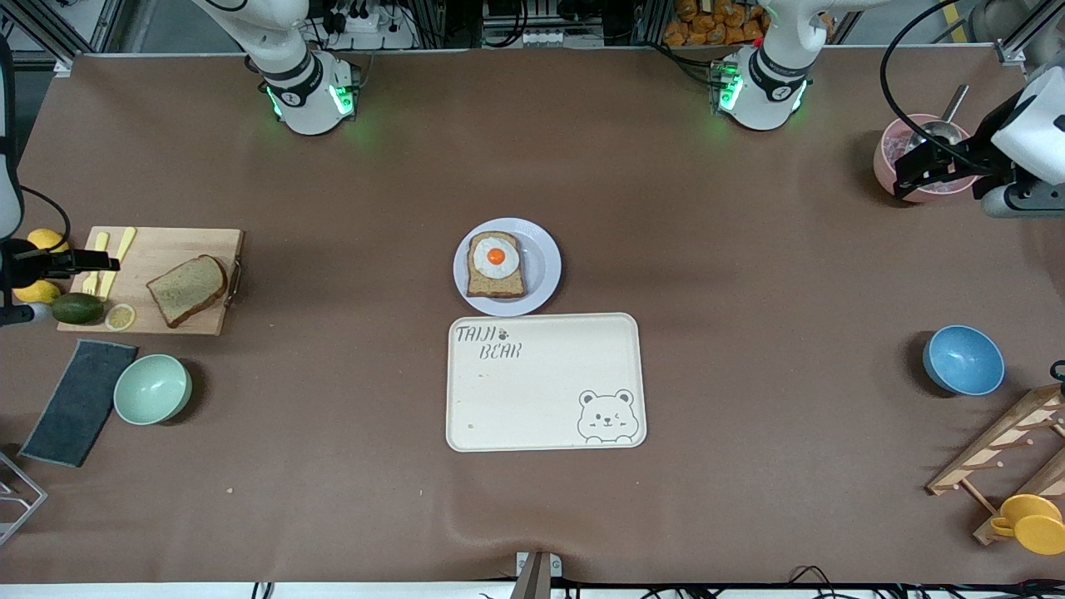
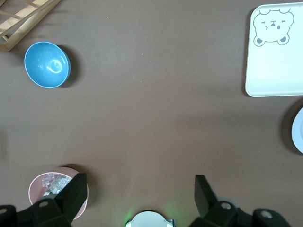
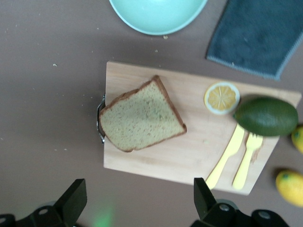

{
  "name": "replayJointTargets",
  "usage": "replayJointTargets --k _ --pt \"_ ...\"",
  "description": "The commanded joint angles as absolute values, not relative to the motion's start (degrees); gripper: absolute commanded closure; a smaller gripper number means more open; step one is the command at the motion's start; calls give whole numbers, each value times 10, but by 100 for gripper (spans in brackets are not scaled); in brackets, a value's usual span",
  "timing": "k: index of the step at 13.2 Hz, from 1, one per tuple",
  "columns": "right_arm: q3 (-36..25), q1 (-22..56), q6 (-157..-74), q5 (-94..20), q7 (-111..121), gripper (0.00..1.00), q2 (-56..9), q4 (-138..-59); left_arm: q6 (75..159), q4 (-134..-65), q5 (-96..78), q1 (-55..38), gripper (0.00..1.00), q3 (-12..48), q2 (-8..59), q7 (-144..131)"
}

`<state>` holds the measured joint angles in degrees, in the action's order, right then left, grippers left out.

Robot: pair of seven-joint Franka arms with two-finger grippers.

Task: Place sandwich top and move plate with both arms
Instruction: 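Reach the right gripper down to the bread slice on the cutting board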

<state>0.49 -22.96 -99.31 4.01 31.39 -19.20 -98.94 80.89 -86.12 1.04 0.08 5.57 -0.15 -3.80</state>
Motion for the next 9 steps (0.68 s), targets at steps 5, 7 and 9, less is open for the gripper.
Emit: replayJointTargets --k 5,7,9 --pt "14 -243 -1132 79 465 0 -184 -1074 801 -854 18 5 0 61 -9 -41" --pt "15 -253 -1197 85 520 0 -186 -1104 801 -854 18 6 0 61 -10 -40" --pt "15 -252 -1273 84 554 0 -191 -1142 801 -853 18 4 0 62 -9 -46"
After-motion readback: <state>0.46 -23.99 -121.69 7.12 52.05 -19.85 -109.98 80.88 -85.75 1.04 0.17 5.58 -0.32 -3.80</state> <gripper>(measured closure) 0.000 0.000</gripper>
